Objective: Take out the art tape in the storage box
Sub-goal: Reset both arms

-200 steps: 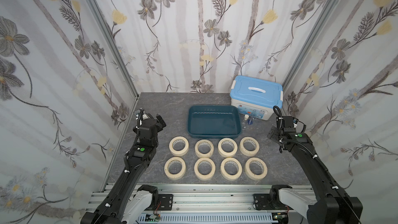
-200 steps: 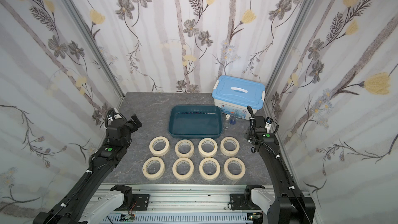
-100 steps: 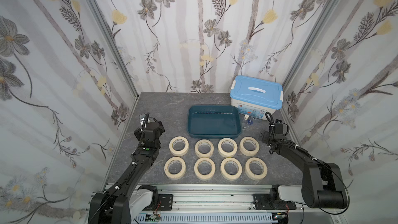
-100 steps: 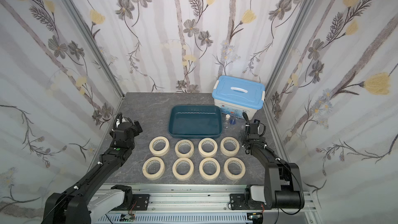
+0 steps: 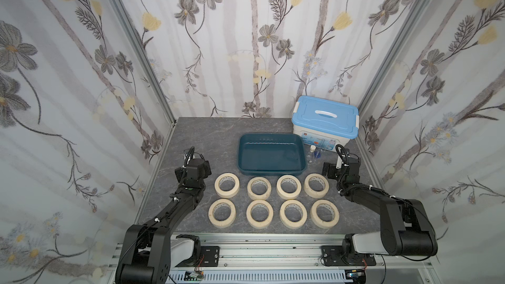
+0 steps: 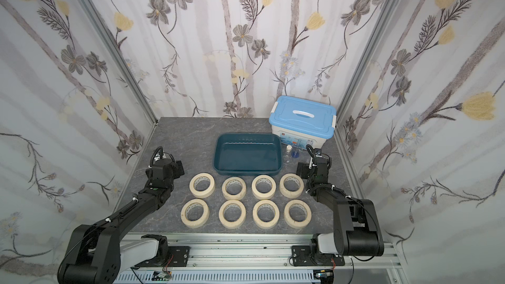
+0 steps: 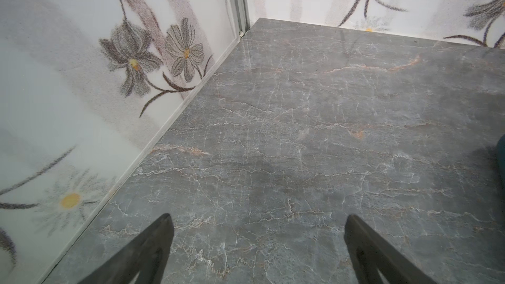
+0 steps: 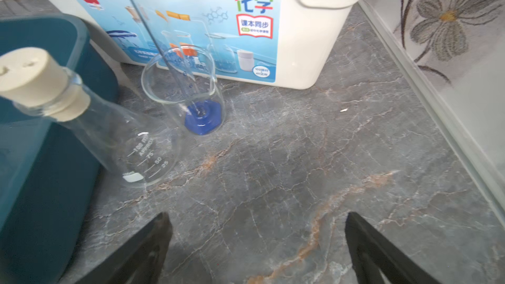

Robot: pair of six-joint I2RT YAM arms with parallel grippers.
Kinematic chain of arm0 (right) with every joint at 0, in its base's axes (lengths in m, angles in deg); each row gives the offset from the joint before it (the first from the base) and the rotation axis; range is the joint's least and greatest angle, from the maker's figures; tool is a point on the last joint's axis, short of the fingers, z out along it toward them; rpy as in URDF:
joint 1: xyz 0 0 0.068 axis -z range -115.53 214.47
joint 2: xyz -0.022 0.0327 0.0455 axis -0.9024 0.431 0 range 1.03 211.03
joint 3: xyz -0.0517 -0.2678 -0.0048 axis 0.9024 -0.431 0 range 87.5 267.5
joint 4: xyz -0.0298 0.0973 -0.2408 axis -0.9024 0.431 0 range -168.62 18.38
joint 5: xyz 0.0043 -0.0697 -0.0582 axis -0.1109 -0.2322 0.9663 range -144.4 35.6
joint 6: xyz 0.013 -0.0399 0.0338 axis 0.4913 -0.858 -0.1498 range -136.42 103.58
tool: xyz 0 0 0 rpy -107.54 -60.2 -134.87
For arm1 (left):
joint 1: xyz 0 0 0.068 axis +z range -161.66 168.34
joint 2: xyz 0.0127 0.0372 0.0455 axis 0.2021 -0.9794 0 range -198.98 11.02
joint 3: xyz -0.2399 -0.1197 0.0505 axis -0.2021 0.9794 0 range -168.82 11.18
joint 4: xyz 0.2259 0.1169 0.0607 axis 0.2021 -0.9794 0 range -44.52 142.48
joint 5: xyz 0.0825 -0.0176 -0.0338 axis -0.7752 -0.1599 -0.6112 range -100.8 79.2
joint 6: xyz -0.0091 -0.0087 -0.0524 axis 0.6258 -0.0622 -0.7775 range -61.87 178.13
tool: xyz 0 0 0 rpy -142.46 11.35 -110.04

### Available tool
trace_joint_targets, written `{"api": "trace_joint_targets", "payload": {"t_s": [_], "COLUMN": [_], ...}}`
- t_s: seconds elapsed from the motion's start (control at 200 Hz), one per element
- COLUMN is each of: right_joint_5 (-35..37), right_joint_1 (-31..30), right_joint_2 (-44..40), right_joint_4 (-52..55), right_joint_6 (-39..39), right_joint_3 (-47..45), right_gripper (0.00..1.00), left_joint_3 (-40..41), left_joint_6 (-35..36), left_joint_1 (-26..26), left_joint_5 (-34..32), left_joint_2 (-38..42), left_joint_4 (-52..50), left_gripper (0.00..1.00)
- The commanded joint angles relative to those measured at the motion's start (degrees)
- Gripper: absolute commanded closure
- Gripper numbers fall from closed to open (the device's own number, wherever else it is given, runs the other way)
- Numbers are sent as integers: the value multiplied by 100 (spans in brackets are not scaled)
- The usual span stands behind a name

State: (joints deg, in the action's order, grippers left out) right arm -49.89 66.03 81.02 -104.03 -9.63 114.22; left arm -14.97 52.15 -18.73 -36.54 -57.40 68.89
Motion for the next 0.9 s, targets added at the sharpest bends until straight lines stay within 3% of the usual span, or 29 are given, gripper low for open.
{"api": "trace_joint_targets", "payload": {"t_s": [0.0, 0.165, 0.595, 0.759, 0.829, 0.894], "right_joint_5": [-467, -814, -986, -775, -728, -723], "right_joint_1": [19, 90, -84, -253, -263, -266], "right_joint_2": [-89, -219, -160, 538, 294, 440], "right_joint_4": [-1089, -1886, -2348, -3433, -2797, -2949], "right_joint_6": [-157, -213, -510, -615, -621, -602], "right_joint_3": [-250, -739, -941, -1146, -1016, -970], "right_gripper": [0, 0, 0, 0, 0, 0], "left_joint_3": [172, 320, 501, 644, 745, 765], "left_joint_6": [248, 445, 914, 906, 936, 845], "left_joint_1": [21, 37, 43, 65, 63, 157], "left_joint_5": [249, 620, 1220, 1267, 1317, 1451], "left_joint_2": [-168, -628, -987, -1477, -1690, -1703], "left_joint_4": [899, 1481, 2625, 3482, 3909, 3920], "left_gripper": [0, 0, 0, 0, 0, 0]}}
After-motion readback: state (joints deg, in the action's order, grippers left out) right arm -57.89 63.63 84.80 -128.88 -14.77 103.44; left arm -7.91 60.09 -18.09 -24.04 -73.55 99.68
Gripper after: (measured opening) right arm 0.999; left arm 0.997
